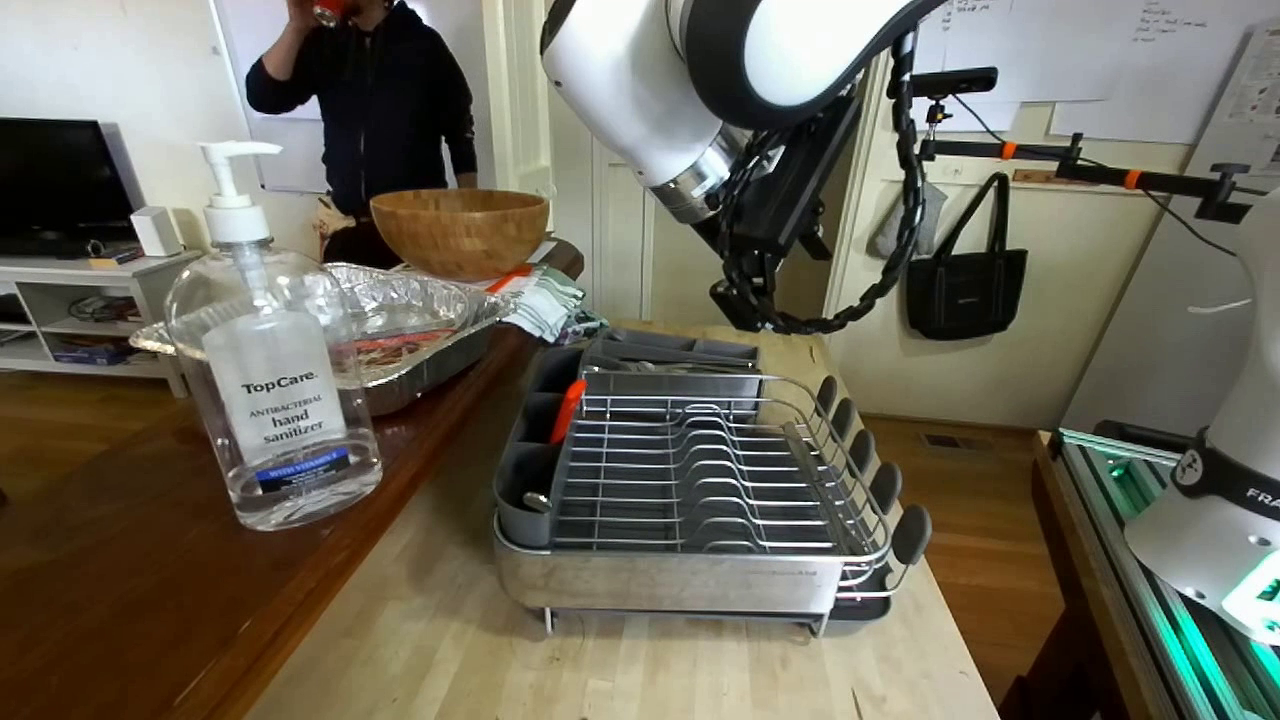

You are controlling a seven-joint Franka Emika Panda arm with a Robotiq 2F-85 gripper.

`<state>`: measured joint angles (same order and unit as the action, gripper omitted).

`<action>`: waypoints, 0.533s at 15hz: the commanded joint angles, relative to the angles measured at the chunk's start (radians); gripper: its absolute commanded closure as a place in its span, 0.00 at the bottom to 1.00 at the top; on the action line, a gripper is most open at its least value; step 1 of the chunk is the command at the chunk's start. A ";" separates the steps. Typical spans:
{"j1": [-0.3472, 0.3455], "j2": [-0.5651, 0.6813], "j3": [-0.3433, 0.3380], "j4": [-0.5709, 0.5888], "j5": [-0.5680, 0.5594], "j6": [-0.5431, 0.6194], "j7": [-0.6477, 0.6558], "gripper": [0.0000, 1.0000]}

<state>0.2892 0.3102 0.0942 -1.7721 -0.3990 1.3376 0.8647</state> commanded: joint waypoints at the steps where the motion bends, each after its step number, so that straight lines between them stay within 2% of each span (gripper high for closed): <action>1: -0.002 -0.009 0.013 -0.038 -0.001 0.053 0.036 0.00; 8: 0.000 -0.028 0.018 -0.187 0.035 0.179 0.256 0.00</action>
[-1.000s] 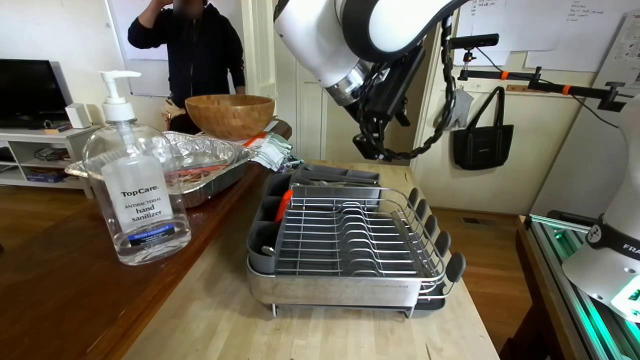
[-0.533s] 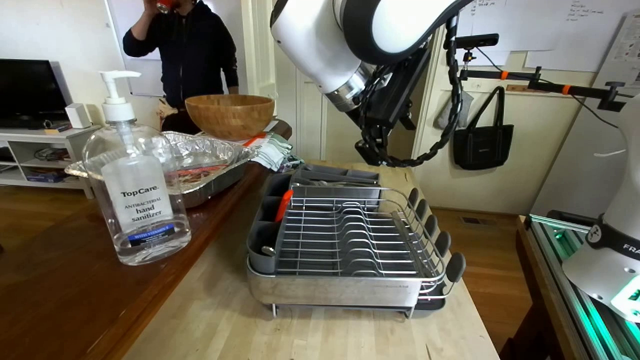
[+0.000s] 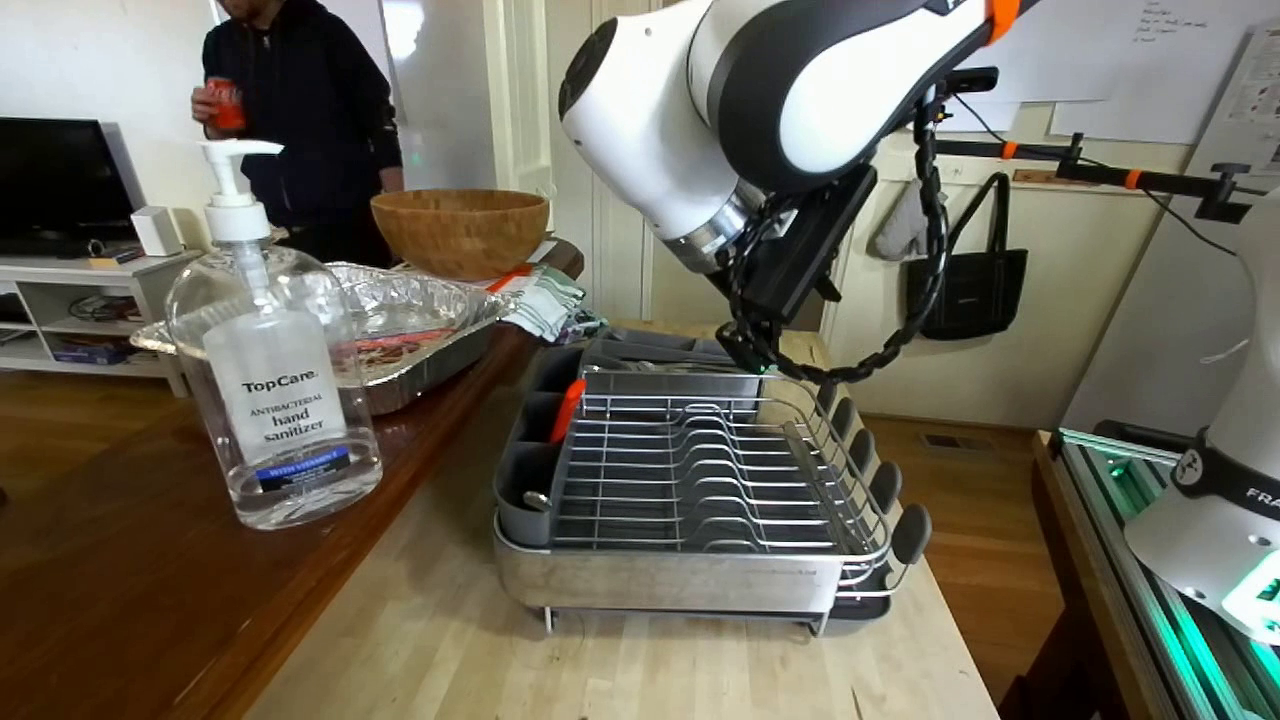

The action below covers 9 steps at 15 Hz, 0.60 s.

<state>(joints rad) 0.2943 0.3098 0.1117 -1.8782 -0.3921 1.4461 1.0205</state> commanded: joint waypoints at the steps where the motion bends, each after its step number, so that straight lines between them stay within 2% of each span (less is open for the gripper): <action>1: -0.004 -0.026 0.000 -0.094 0.030 0.081 0.138 0.00; 5: -0.002 -0.020 -0.004 -0.129 0.037 0.090 0.297 0.00; 9: -0.004 -0.010 -0.007 -0.156 0.006 0.170 0.413 0.00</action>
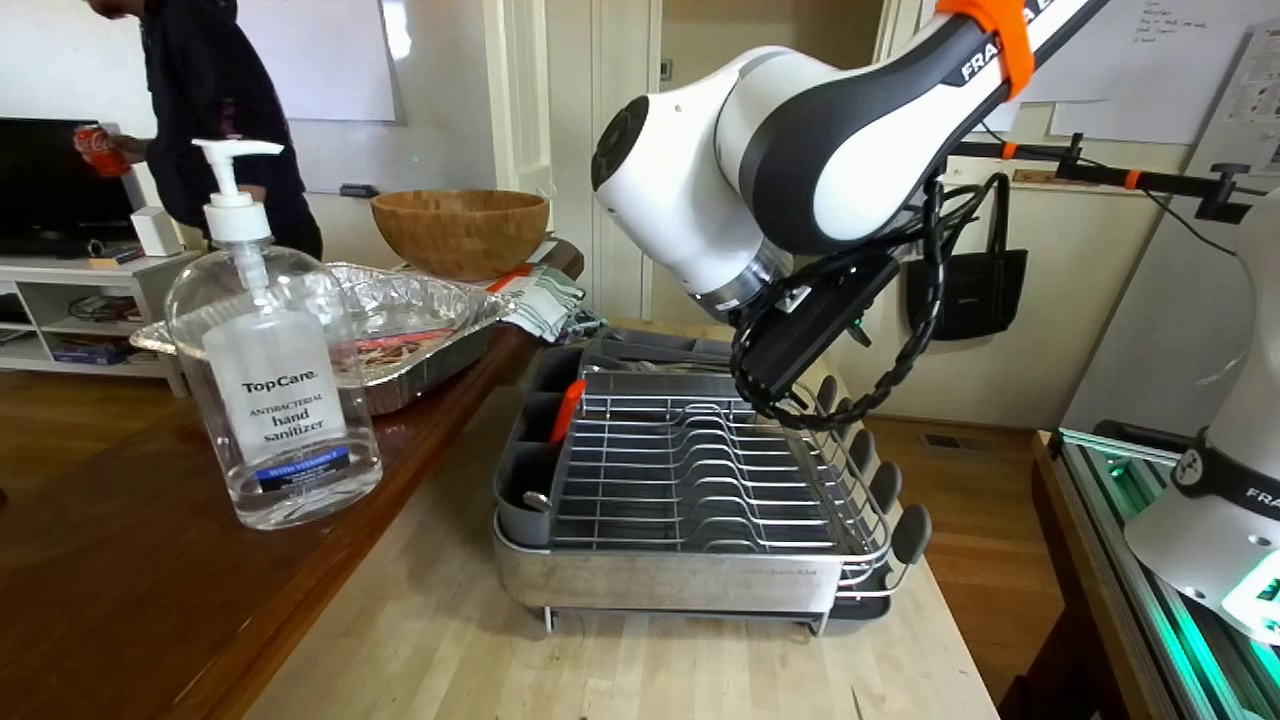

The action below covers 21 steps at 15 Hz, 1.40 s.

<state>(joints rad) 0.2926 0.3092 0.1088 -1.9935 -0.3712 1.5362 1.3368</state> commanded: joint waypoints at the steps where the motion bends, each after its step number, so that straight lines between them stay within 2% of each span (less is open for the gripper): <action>1: -0.005 -0.005 -0.007 -0.047 -0.012 0.100 0.127 0.00; 2: -0.011 -0.002 -0.005 -0.051 0.000 0.109 0.116 0.00; 3: -0.007 0.002 0.001 -0.020 -0.006 0.059 0.079 0.00; 6: -0.010 0.003 -0.001 -0.031 -0.005 0.076 0.094 0.00; 15: -0.027 -0.007 -0.020 -0.138 0.036 0.302 0.326 0.00; 21: -0.045 0.006 -0.028 -0.141 0.049 0.385 0.330 0.00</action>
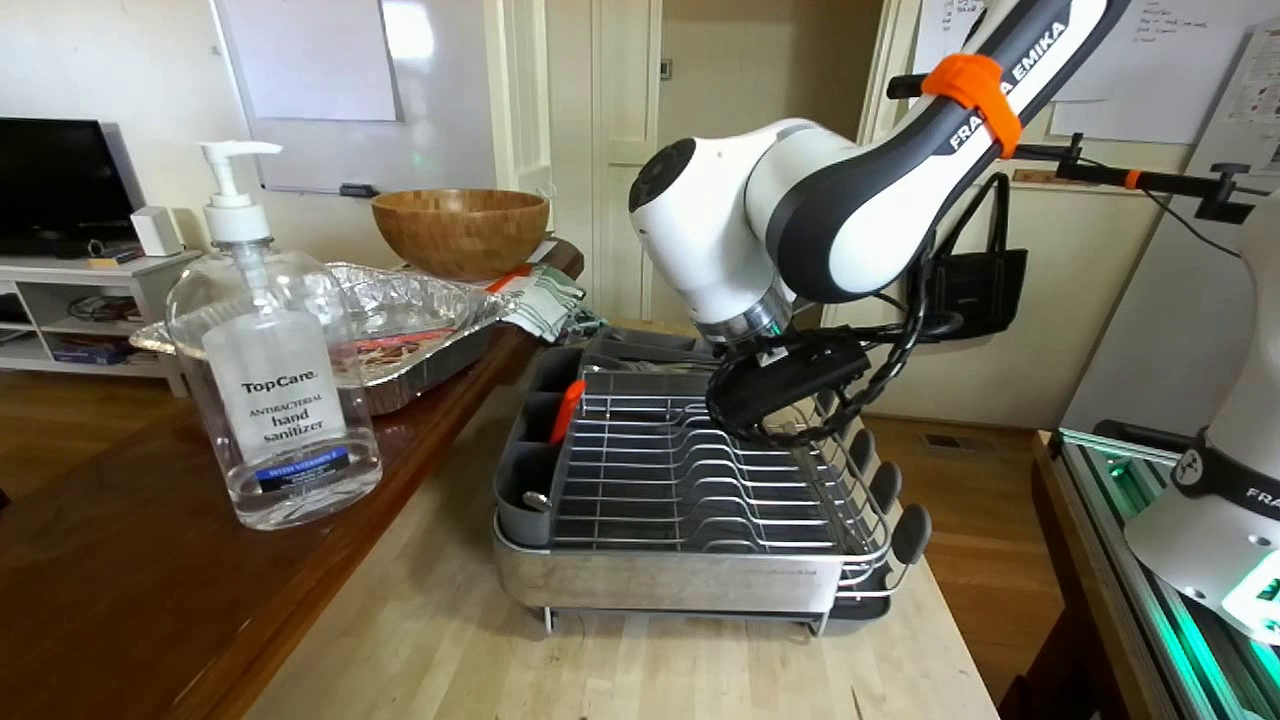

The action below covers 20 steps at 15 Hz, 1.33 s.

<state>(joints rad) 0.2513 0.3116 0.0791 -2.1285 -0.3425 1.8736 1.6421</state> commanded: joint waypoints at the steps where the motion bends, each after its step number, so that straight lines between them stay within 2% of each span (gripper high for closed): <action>1: 0.003 -0.001 0.010 -0.009 0.024 0.055 0.027 0.00; 4: 0.018 -0.029 0.021 -0.044 0.029 0.055 0.052 0.00; 5: 0.010 -0.002 0.016 0.000 0.016 0.029 0.014 0.00; 14: 0.026 0.031 0.022 -0.004 0.023 0.047 0.055 0.00; 20: -0.007 0.056 0.007 -0.026 0.015 0.118 -0.069 0.00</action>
<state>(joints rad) 0.2603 0.3476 0.0924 -2.1403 -0.3281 1.9265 1.6255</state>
